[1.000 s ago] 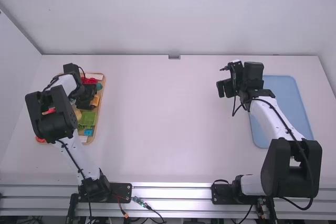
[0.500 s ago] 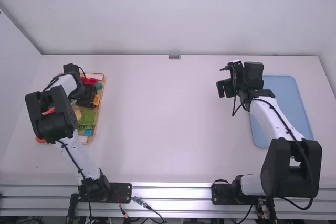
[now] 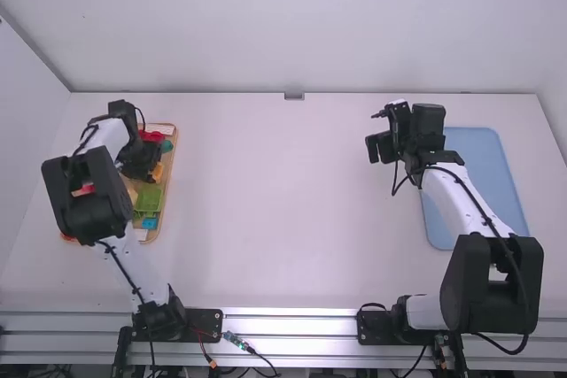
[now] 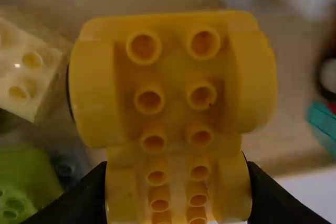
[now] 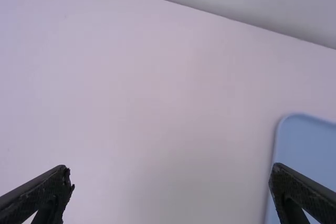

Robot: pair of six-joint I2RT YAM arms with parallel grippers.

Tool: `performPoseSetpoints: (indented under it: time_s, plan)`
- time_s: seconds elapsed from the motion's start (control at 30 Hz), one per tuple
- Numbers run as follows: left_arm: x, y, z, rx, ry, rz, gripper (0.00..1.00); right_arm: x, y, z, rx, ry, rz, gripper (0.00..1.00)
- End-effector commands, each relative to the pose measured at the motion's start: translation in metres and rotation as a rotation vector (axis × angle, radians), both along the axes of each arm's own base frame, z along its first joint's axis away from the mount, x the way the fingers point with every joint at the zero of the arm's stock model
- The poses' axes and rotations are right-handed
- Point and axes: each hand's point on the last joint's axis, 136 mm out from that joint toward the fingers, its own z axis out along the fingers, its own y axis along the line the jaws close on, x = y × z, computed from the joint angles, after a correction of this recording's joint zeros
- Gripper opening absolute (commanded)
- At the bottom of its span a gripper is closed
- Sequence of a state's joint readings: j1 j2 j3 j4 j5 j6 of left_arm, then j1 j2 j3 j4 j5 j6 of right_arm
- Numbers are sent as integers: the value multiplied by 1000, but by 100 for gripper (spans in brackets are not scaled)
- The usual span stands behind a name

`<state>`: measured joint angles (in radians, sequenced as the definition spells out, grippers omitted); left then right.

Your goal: Assemble lego blocks to make yellow taxi

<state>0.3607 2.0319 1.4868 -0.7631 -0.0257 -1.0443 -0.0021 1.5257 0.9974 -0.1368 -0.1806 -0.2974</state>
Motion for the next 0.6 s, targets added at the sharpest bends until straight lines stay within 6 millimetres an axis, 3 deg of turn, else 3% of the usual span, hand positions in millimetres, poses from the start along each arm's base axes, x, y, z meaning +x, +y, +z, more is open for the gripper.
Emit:
performPoseSetpoints:
  time_s: [0.0, 0.07, 0.13, 0.17, 0.23, 0.3, 0.37, 0.47, 0.5, 0.57]
  plan:
    - [15, -8, 50, 137, -73, -148, 30, 5, 2, 6, 9, -13, 4, 99]
    - [20, -20, 59, 178, -81, -230, 29, 5, 2, 6, 8, -11, 4, 99]
    - [41, -63, 71, 211, -139, -545, 30, 5, 2, 6, 9, -10, 3, 99]
    - [43, -67, 71, 209, -145, -574, 31, 5, 2, 6, 9, -10, 3, 99]
    - [55, -125, 75, 165, -216, -959, 31, 5, 2, 6, 8, -11, 3, 99]
    - [47, -182, 73, 107, -256, -1308, 31, 5, 2, 6, 8, -11, 4, 99]
    - [35, -213, 71, 91, -241, -1487, 28, 5, 2, 6, 8, -11, 2, 99]
    - [12, -257, 64, 134, -165, -1758, 14, 6, 2, 6, 8, -15, 3, 99]
    - [8, -263, 63, 146, -152, -1804, 13, 6, 2, 6, 8, -15, 3, 99]
    - [-11, -295, 57, 189, -108, -2043, 13, 6, 2, 6, 9, -14, 3, 99]
